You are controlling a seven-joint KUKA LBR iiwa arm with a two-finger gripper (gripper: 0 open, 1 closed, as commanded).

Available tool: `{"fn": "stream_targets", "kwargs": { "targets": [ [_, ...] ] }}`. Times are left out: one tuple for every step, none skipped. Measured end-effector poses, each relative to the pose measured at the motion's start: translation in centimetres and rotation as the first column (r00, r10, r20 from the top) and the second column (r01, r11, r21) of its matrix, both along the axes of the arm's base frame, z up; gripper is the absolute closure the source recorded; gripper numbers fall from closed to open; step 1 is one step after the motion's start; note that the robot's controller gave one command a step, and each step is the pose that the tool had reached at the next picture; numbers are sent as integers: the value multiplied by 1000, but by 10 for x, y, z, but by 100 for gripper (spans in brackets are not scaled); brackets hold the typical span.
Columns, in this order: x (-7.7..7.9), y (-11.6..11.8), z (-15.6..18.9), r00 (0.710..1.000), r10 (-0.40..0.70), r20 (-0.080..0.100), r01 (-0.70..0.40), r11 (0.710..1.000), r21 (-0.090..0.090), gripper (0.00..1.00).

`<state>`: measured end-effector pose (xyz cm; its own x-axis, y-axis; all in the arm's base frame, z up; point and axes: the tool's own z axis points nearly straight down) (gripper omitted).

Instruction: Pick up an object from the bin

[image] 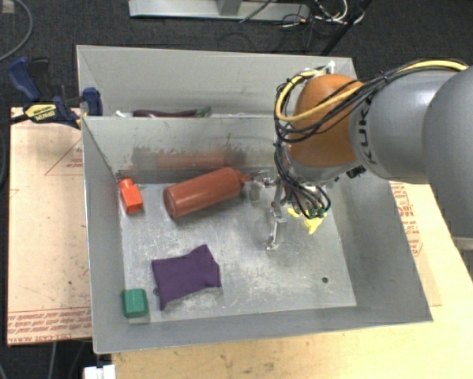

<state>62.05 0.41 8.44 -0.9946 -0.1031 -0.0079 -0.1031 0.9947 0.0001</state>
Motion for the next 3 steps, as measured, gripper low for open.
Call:
{"fn": "stream_targets", "kwargs": {
  "targets": [
    [29, 26, 2, 999, 33, -1, -33, 999, -1, 0],
    [36, 58, 22, 997, -72, 2, 72, 997, 2, 0],
    [6, 70, 61, 987, -161, -4, 161, 987, 1, 0]
  ]
}}
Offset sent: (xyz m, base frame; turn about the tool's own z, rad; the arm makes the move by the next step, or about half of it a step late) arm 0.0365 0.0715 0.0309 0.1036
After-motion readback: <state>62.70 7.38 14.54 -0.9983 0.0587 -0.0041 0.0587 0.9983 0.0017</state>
